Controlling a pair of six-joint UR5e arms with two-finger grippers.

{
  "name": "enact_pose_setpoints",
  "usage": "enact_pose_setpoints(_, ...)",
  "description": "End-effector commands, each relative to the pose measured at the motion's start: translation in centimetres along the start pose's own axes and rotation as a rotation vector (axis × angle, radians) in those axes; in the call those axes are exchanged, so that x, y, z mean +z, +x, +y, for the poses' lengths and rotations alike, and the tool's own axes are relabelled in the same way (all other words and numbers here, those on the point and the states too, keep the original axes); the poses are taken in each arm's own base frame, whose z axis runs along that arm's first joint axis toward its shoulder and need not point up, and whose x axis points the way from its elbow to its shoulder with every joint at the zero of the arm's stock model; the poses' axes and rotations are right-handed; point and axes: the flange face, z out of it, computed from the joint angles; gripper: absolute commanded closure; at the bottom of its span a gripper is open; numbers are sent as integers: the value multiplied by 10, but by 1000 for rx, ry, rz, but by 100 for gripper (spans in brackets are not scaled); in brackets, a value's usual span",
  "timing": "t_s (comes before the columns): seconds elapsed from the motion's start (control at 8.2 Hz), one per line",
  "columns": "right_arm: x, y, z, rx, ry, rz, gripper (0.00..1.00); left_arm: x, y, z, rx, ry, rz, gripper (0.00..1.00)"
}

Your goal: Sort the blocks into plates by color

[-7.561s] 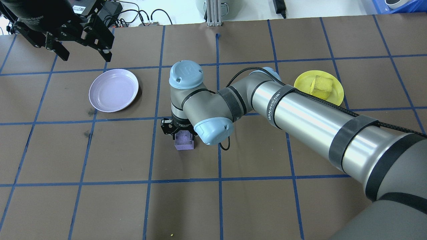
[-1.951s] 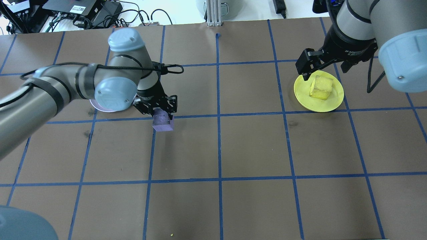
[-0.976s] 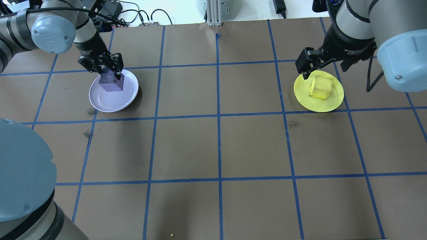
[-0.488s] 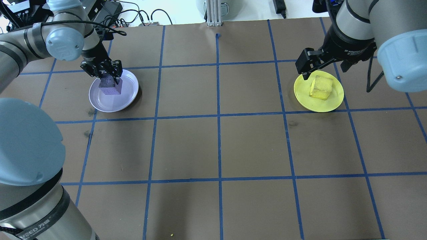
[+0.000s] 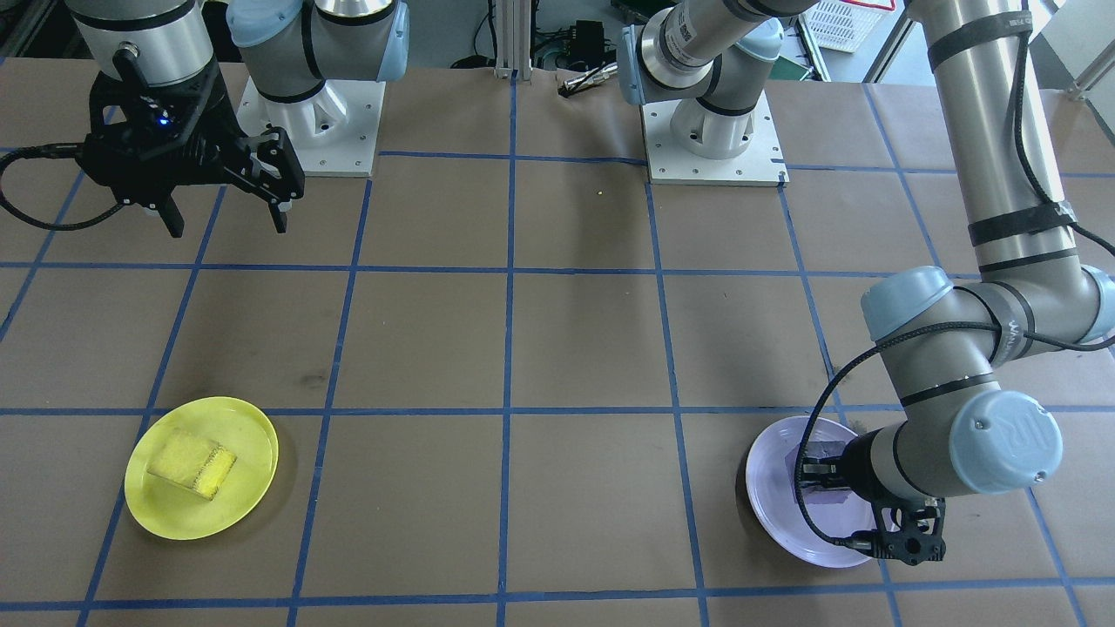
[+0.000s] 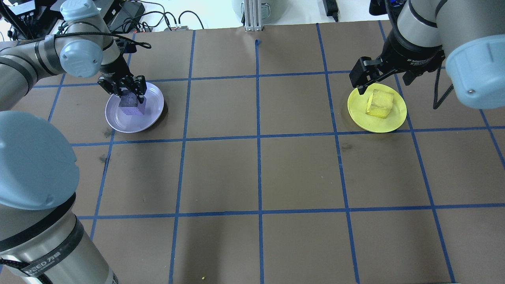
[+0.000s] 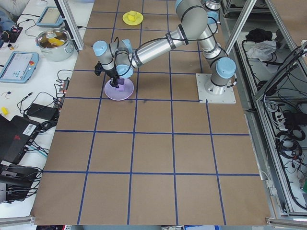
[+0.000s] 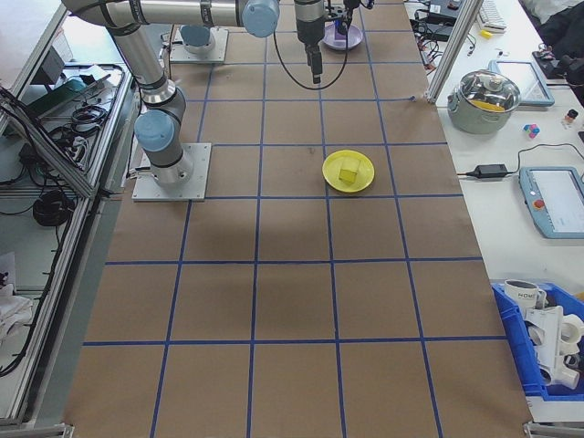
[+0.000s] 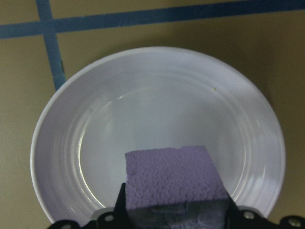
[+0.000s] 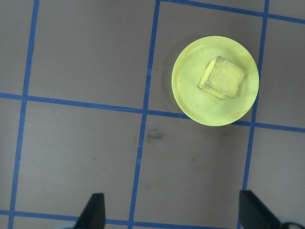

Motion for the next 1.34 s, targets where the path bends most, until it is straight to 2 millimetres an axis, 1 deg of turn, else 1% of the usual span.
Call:
enact_pose_setpoints(0.0,-3,2,3,-8,-9,0,0,11,-47,1,-44,8,14,0)
enact_pose_setpoints(0.12,-3,1,4,-10,-11,1,0,5,-48,2,-46,10,8,0)
enact_pose_setpoints(0.24,-1,1,3,-10,-14,3,0,-10,-45,4,-46,31,1,0)
enact_pose_setpoints(0.37,-4,1,4,-10,-9,-1,0,-28,-39,7,-41,52,-9,0)
enact_pose_setpoints(0.49,-5,-2,5,1,-7,-23,0,-52,-35,20,-57,46,-12,0)
enact_pose_setpoints(0.61,-5,-6,4,7,-1,-66,0,-77,-26,32,-92,54,-9,0)
enact_pose_setpoints(0.73,-5,-12,3,64,2,-121,0,-107,-9,49,-84,54,-6,0)
enact_pose_setpoints(0.85,-5,-12,3,93,-2,-119,0,-140,19,69,-89,61,-13,0)
enact_pose_setpoints(0.98,-3,-11,3,92,-8,-112,0,-173,59,93,-111,74,-22,0)
enact_pose_setpoints(1.1,0,-11,2,92,-13,-116,0,-203,94,118,-89,110,-29,0)
enact_pose_setpoints(1.22,0,-11,2,93,-15,-111,0,-231,115,146,-88,128,-33,0)
